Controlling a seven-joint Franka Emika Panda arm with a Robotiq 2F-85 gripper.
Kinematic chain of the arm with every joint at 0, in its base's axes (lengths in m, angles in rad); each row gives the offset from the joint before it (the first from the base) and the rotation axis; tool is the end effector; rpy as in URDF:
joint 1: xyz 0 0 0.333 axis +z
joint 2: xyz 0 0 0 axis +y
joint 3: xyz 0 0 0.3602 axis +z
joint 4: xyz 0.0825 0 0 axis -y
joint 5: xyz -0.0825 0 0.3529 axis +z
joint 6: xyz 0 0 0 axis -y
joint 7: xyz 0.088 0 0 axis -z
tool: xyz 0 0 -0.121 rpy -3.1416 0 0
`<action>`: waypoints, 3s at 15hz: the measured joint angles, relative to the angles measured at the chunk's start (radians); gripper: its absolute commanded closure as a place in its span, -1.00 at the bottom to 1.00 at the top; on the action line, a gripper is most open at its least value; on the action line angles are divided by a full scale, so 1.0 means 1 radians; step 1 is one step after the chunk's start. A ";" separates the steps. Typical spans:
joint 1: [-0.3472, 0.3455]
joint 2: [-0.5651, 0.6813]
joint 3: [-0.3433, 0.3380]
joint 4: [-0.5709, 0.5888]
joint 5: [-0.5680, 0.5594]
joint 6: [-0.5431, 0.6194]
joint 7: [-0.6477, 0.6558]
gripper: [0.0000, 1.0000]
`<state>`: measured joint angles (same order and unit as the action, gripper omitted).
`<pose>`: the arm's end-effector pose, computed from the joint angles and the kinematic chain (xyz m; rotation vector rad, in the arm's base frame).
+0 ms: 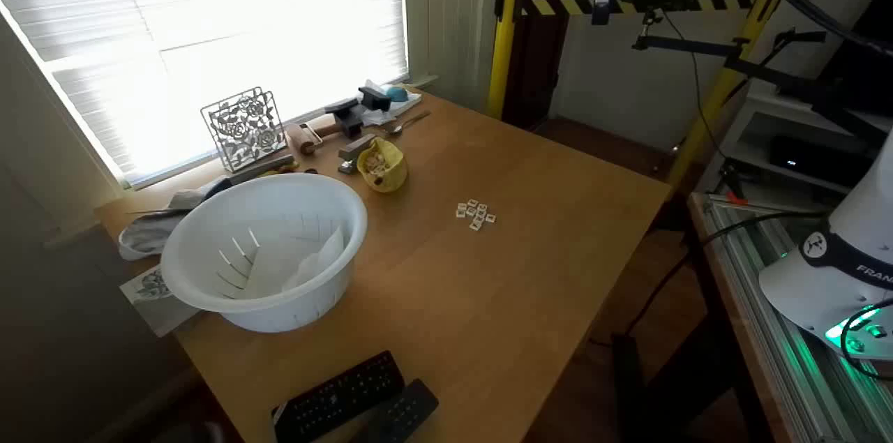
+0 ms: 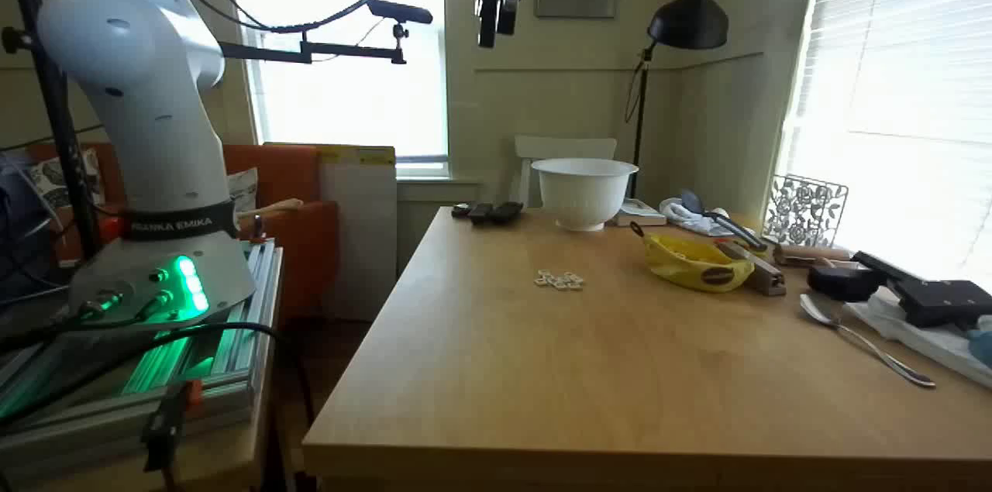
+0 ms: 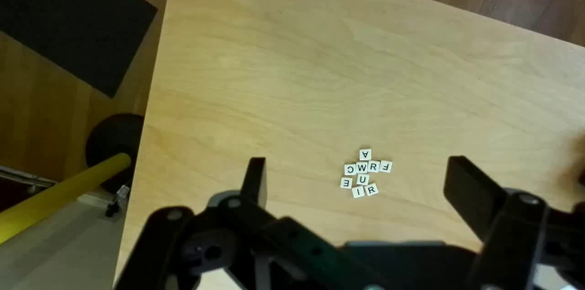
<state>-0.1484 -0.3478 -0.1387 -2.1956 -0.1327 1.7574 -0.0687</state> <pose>0.3726 -0.1316 0.5529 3.0605 -0.2720 -0.1620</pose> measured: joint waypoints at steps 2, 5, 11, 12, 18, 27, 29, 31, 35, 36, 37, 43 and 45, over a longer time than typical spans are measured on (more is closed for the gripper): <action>0.000 0.000 0.000 0.000 0.000 0.000 0.000 -1.00; 0.000 0.000 0.000 0.000 0.000 0.000 0.000 -1.00; 0.034 0.005 0.012 -0.031 0.013 0.067 -0.002 -1.00; 0.047 0.008 0.021 -0.049 0.016 0.106 -0.002 -1.00; 0.088 0.033 0.034 -0.180 0.028 0.370 -0.016 -1.00; 0.086 0.180 -0.012 -0.313 0.111 0.691 -0.147 -1.00; 0.086 0.224 -0.012 -0.333 0.156 0.740 -0.175 -1.00; 0.087 0.265 -0.011 -0.342 0.197 0.769 -0.204 -1.00; 0.086 0.277 -0.009 -0.339 0.201 0.769 -0.209 -1.00; 0.086 0.276 -0.009 -0.339 0.201 0.769 -0.209 -1.00; 0.085 0.276 -0.009 -0.339 0.201 0.769 -0.209 -1.00; 0.085 0.318 -0.004 -0.339 0.204 0.792 -0.212 -0.45; 0.086 0.362 0.003 -0.337 0.237 0.838 -0.242 -0.19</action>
<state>-0.0627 0.0141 -0.1356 -2.5324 0.1045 2.5952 -0.3106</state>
